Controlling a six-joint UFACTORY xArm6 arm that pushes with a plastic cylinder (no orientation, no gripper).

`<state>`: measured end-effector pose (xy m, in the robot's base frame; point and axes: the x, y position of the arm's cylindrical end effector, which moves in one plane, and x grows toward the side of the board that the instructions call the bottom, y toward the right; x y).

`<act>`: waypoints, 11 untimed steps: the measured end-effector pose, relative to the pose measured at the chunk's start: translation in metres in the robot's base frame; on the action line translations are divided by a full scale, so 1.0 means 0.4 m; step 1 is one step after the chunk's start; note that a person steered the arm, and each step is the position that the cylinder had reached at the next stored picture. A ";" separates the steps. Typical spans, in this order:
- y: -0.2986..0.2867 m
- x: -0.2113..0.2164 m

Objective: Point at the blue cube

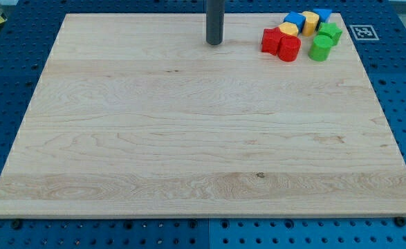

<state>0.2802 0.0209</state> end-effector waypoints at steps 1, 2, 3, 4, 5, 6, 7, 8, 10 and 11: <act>0.037 0.103; 0.208 0.243; 0.446 0.362; 0.716 0.369; 0.807 0.347; 0.809 0.221; 0.809 0.026; 0.780 -0.158; 0.635 -0.199; 0.541 -0.219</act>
